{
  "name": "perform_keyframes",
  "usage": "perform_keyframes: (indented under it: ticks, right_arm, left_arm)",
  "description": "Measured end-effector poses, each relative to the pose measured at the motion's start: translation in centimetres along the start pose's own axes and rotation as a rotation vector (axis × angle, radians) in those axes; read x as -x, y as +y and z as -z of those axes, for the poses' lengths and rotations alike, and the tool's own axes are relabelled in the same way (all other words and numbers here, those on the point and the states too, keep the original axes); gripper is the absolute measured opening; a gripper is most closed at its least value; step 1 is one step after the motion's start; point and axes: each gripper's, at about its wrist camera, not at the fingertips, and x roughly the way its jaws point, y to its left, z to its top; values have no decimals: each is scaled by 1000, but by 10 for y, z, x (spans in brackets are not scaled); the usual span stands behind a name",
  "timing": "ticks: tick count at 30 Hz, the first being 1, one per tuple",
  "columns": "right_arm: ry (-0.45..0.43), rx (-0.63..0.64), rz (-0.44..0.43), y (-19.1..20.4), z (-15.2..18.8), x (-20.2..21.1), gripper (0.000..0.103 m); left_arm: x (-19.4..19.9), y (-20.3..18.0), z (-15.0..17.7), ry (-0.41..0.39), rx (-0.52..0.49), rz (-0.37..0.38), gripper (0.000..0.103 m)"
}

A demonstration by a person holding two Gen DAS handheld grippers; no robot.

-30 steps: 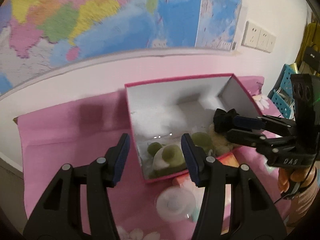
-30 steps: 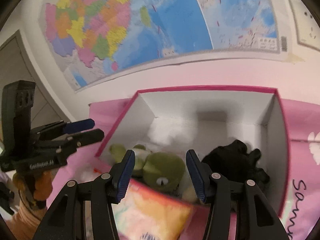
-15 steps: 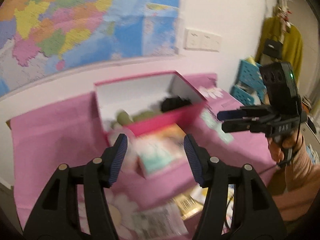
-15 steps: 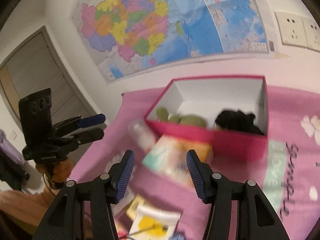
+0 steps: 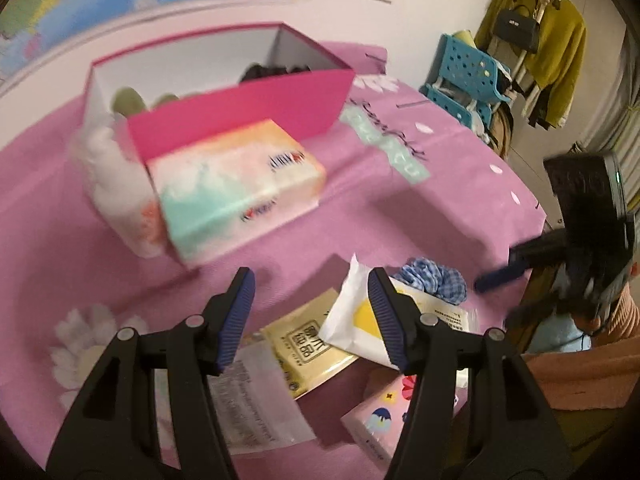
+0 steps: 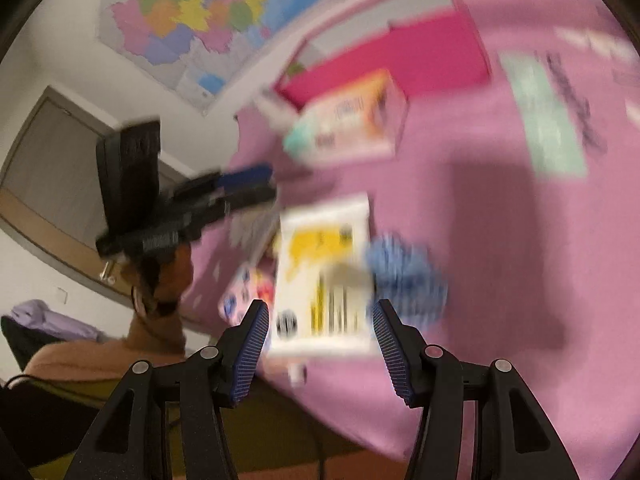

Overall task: Organize soft objects
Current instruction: 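Grasp the white-and-yellow wet-wipes pack with the right gripper and lift it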

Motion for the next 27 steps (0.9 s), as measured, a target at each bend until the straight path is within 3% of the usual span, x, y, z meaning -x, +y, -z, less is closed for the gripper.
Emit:
perform_keyframes:
  ticks: [5,13,17,19,22,25,26,27]
  right_arm:
    - [38,-100,-127,-10,19,-18,61]
    - [38,-157,-123,-16,22,-15,61]
    - [53,-182,-185,-17,28,-21,61]
    - [29,-180,-221,-14,24,-24,61]
    - [-24,-182,-200,-15,18,-21,61]
    - [-77,-167,-147,-14,11,-17,44]
    - [-85,-160,-130,-12,8,-17,31]
    - [-102,-142,-101,-10,5,-15,29]
  left_arm:
    - [-12,0,4,51,1,44,60]
    - [-21,-2,4,82,-17,49,60]
    - [-25,-4,1,89,-29,63,60]
    - [-27,-4,2,99,-34,75,60]
    - [-30,-6,3,121,-45,85,57]
    - [-32,-6,5,141,-45,106,57]
    - [-33,-6,5,142,-42,106,57]
    - [-32,-6,5,140,-42,109,57]
